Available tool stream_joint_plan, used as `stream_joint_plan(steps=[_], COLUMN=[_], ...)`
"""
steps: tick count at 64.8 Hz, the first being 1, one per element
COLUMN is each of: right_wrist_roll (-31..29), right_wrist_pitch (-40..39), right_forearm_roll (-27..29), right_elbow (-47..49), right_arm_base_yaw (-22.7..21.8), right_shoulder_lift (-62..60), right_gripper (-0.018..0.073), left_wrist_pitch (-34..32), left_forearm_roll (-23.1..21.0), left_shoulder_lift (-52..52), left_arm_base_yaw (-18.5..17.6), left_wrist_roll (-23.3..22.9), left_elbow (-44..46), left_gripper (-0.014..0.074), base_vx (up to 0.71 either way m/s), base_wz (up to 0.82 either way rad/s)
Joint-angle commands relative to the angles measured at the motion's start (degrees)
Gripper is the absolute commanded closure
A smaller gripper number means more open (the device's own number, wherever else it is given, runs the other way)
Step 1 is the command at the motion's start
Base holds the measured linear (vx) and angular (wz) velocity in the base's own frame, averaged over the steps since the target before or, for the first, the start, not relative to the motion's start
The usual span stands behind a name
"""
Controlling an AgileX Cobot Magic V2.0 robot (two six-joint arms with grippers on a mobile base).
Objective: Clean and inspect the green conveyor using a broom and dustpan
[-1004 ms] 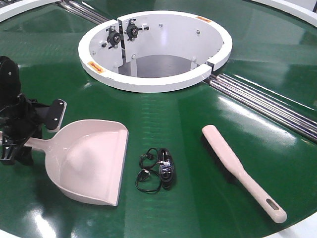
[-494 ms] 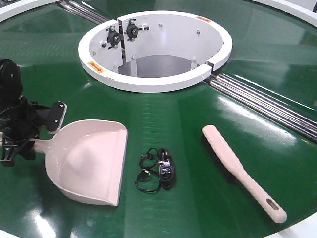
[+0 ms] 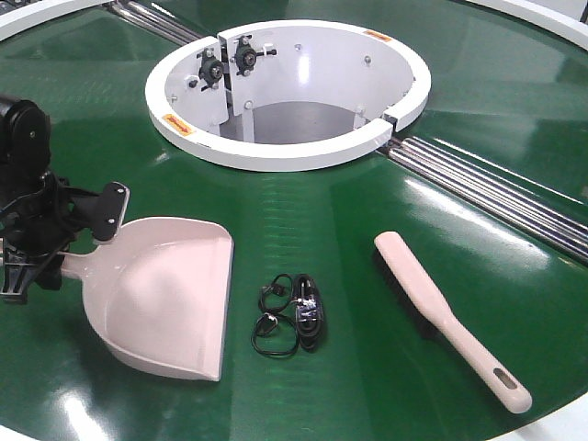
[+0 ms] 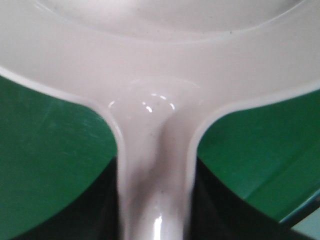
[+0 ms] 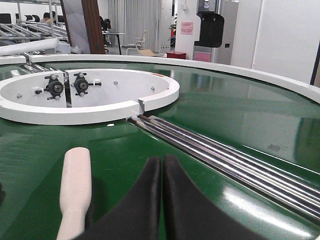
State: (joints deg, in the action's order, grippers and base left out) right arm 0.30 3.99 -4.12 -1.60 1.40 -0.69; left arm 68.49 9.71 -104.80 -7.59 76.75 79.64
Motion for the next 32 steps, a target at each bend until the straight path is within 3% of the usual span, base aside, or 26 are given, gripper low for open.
stream_joint_plan(steps=[1,32], right_wrist_roll=[0.14,0.14], right_wrist_pitch=[-3.99,-3.99], right_forearm_roll=[-0.32,-0.32], right_elbow=[-0.18,-0.18], right_arm_base_yaw=[-0.06,-0.06], right_shoulder_lift=[-0.61,-0.61], right_gripper=[0.0568,0.0568], left_wrist_pitch=[1.25,1.90], left_forearm_roll=[0.73,1.41], left_shoulder_lift=[3.14,3.14], left_arm_base_yaw=[-0.87,-4.16], left_wrist_roll=[-3.53,-3.63], left_elbow=[1.53,1.53], left_gripper=[0.0604,0.0604], base_vx=[0.00,0.00], base_wz=[0.00,0.00])
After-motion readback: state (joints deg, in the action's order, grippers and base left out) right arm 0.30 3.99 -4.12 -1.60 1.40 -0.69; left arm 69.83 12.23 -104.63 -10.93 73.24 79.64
